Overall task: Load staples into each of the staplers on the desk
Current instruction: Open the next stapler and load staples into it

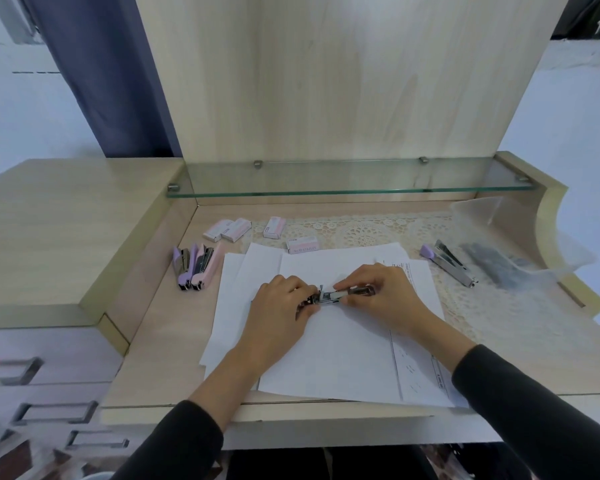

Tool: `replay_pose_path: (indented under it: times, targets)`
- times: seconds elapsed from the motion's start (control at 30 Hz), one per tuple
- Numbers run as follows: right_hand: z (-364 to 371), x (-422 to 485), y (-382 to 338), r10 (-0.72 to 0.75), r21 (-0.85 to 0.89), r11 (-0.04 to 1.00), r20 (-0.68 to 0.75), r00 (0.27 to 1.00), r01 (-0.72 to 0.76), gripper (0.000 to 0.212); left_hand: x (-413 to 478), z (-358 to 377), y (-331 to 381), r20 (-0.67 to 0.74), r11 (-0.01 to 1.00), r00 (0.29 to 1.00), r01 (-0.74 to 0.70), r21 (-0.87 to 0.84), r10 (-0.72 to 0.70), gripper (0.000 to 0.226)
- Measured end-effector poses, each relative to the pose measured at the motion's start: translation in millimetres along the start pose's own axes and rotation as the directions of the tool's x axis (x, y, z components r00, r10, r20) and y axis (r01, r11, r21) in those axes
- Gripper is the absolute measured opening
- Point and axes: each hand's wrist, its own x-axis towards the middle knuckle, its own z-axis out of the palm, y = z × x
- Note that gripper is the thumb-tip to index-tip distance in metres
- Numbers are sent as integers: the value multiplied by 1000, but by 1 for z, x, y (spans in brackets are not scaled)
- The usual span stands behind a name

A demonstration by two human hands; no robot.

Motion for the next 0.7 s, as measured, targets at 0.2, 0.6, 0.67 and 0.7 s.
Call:
replay_pose_path:
  times: [0.2, 0.6, 0.67, 0.7]
  targets:
    - [1, 0, 8, -84, -131, 988, -4, 996, 83, 17, 0, 2, -2, -27, 1000, 1000, -13, -25, 12, 17]
    - [-18, -1, 15, -171, -346, 923, 28, 985, 170, 11, -1, 3, -7, -74, 998, 996, -55, 7, 56, 24]
    - [-19, -3, 16, -181, -370, 910, 49, 982, 186, 12, -1, 2, -6, -66, 998, 996, -63, 21, 65, 29]
    - [-20, -4, 16, -174, -380, 907, 54, 983, 182, 12, -1, 1, -5, -60, 998, 996, -65, 25, 66, 29]
